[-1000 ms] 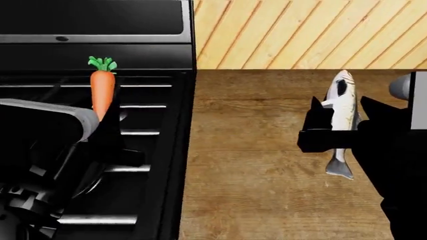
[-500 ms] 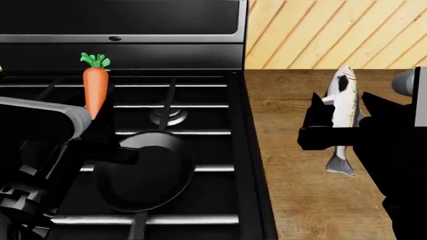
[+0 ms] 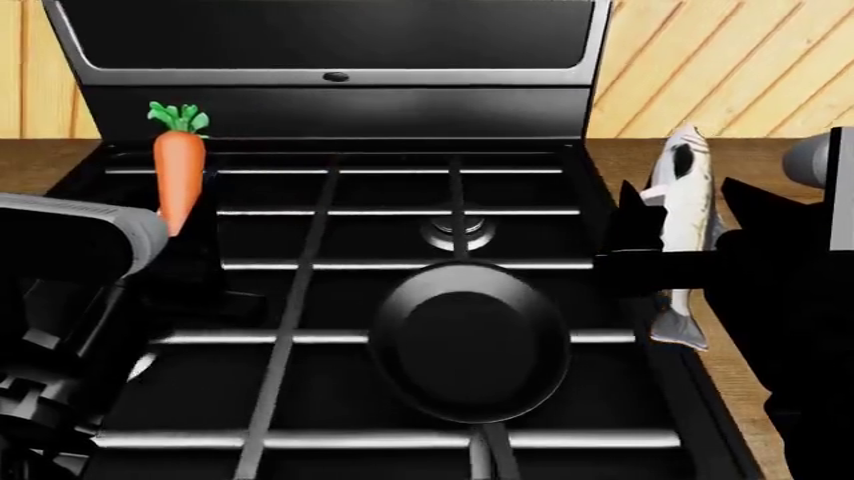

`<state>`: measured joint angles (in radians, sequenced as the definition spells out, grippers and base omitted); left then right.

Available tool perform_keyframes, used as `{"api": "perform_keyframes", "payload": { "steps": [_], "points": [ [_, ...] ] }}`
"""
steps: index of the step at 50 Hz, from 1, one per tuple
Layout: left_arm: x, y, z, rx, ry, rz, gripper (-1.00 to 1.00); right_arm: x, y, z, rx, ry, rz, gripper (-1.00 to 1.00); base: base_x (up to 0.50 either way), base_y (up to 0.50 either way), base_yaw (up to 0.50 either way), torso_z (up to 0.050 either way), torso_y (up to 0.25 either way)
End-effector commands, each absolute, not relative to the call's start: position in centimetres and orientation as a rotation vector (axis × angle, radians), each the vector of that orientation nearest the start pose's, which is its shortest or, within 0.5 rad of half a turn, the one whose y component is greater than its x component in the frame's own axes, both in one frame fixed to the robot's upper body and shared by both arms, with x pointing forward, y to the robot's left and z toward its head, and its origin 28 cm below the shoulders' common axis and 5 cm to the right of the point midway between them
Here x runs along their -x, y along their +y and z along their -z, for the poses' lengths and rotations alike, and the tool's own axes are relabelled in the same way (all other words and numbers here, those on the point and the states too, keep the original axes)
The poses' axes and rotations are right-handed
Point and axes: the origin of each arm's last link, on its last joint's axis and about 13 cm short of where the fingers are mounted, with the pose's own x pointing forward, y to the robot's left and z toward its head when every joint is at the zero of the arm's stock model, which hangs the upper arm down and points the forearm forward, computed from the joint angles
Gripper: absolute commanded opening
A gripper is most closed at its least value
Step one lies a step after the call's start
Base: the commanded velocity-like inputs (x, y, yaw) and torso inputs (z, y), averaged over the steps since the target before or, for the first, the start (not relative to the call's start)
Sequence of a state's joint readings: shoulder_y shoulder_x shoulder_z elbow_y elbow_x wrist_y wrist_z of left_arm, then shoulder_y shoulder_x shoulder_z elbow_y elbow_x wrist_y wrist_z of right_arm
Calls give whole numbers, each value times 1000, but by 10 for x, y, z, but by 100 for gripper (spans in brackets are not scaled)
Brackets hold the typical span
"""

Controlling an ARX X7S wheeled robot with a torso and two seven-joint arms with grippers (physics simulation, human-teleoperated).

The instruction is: Place both pans onto different burners. Then place the carrot and the fish on different pans.

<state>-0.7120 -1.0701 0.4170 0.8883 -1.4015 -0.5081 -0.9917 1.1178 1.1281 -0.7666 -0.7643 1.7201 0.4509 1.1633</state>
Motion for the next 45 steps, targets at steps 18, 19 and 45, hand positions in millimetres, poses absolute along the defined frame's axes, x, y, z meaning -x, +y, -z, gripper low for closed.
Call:
{"api": "perform_keyframes", "payload": {
  "steps": [18,19,45],
  "points": [
    [-170,243,-255,-82,-173,70,-100,-181,-129,-277,60,-3,-7,-100,1,500,0,0,1],
    [-170,243,-256,-83,-176,69,-100,-181,-129,-277,61,-3,-8,-100,1,500,0,0,0],
    [-171,251,-257,-70,-195,28,-100,-199,-144,-247,106,144,75,-100,0,19,0,0,0]
  ]
}}
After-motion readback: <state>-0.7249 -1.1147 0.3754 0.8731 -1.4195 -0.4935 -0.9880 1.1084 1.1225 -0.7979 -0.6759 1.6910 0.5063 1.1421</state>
